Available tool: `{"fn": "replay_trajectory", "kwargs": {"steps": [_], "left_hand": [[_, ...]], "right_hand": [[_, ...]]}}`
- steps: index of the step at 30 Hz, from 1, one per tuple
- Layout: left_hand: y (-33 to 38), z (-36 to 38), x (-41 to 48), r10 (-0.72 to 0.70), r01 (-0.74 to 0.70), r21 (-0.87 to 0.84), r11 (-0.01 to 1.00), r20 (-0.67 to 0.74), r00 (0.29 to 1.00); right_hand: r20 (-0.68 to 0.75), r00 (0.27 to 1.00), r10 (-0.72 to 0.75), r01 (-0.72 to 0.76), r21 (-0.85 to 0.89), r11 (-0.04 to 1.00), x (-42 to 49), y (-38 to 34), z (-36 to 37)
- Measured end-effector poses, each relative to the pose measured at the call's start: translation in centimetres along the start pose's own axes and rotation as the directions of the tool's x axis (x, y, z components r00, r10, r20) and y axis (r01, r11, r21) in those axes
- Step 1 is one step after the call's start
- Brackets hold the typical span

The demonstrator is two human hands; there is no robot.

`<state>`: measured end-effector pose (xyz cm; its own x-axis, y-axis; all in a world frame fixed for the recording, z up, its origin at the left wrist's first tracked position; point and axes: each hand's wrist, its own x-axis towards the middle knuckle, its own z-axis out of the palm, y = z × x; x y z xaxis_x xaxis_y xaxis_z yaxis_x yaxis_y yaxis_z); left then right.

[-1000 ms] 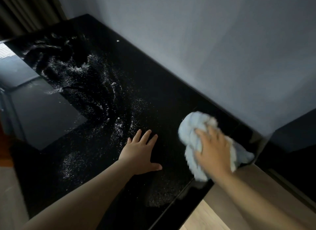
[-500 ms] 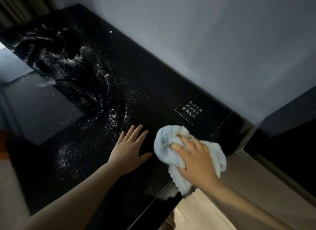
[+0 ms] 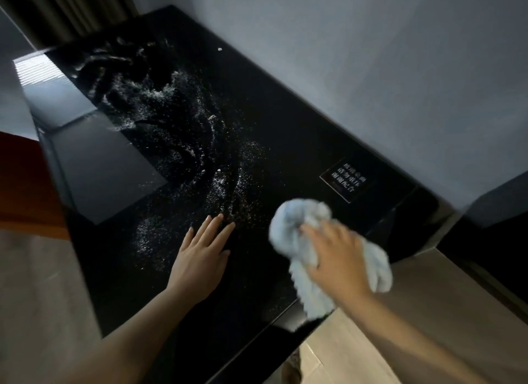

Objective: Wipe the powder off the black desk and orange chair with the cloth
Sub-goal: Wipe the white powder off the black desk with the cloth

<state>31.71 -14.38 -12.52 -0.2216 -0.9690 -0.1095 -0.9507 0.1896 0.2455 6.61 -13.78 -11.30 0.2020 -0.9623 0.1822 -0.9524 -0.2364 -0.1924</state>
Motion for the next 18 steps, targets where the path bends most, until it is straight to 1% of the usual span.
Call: {"fn": "replay_trajectory", "kwargs": {"steps": [1,2,3,4,5,6,7,9,10,11,12,13,14,15,16,17,18], "left_hand": [[-0.3,0.0,-0.2,0.003,-0.003,0.01,1.0,0.006,1.0],[-0.7,0.0,-0.5,0.005,-0.005,0.021,1.0,0.014,1.0],[-1.2,0.1,-0.7,0.006,-0.006,0.025,1.0,0.016,1.0],[-1.8,0.2,-1.1,0.007,-0.007,0.02,1.0,0.012,1.0],[-2.4,0.2,-1.5,0.008,-0.008,0.008,1.0,0.008,1.0],[-3.0,0.3,-2.0,0.011,-0.011,-0.002,1.0,0.009,1.0],[-3.7,0.3,-2.4,0.015,-0.015,-0.005,1.0,0.012,1.0],[-5.2,0.2,-3.2,0.021,-0.021,-0.004,1.0,0.017,1.0],[-6.0,0.1,-3.6,0.031,-0.031,0.003,1.0,0.026,0.999],[-6.8,-0.1,-3.9,0.048,-0.048,0.016,0.999,0.042,0.998],[-7.6,-0.3,-4.3,0.067,-0.069,0.029,0.997,0.054,0.996],[-8.5,-0.6,-4.5,0.089,-0.092,0.042,0.995,0.054,0.995],[-9.2,-0.8,-4.7,0.12,-0.123,0.061,0.991,0.054,0.991],[-9.8,-1.1,-4.8,0.15,-0.155,0.082,0.985,0.065,0.987],[-10.4,-1.2,-5.0,0.165,-0.173,0.1,0.98,0.083,0.983],[-10.9,-1.3,-5.0,0.164,-0.175,0.109,0.979,0.101,0.981],[-11.2,-1.4,-5.1,0.154,-0.168,0.104,0.98,0.128,0.98]], "right_hand": [[-0.024,0.987,0.159,-0.16,-0.048,0.986,1.3,1.3,-0.1],[-0.05,0.95,0.307,-0.31,-0.048,0.95,2.3,2.4,-0.1],[-0.056,0.913,0.404,-0.405,-0.009,0.914,2.7,2.6,-0.2],[-0.051,0.888,0.457,-0.456,0.026,0.889,2.6,1.7,-0.1],[-0.039,0.886,0.461,-0.461,0.024,0.887,1.9,0.0,0.2],[-0.009,0.903,0.429,-0.428,0.007,0.904,0.8,-2.3,0.6],[0.026,0.933,0.359,-0.36,0.016,0.933,-0.6,-4.8,1.0],[0.059,0.987,0.152,-0.157,0.095,0.983,-3.7,-9.3,1.5],[0.058,0.997,0.054,-0.059,0.093,0.994,-4.5,-10.4,1.7],[0.041,0.999,-0.017,0.015,0.05,0.999,-4.5,-10.8,1.7],[0.038,0.999,-0.022,0.023,-0.017,1.0,-4.0,-10.4,1.6],[0.018,0.999,0.048,-0.047,-0.057,0.997,-3.1,-9.9,1.4],[-0.025,0.976,0.214,-0.216,-0.076,0.973,-2.2,-9.2,1.4],[-0.053,0.909,0.414,-0.417,-0.052,0.907,-1.8,-8.8,1.7],[-0.074,0.824,0.562,-0.564,-0.004,0.826,-1.7,-9.4,1.9],[-0.086,0.779,0.621,-0.621,0.033,0.783,-1.9,-11.0,2.3],[-0.046,0.795,0.605,-0.605,0.021,0.796,-2.5,-13.3,2.7]]}}
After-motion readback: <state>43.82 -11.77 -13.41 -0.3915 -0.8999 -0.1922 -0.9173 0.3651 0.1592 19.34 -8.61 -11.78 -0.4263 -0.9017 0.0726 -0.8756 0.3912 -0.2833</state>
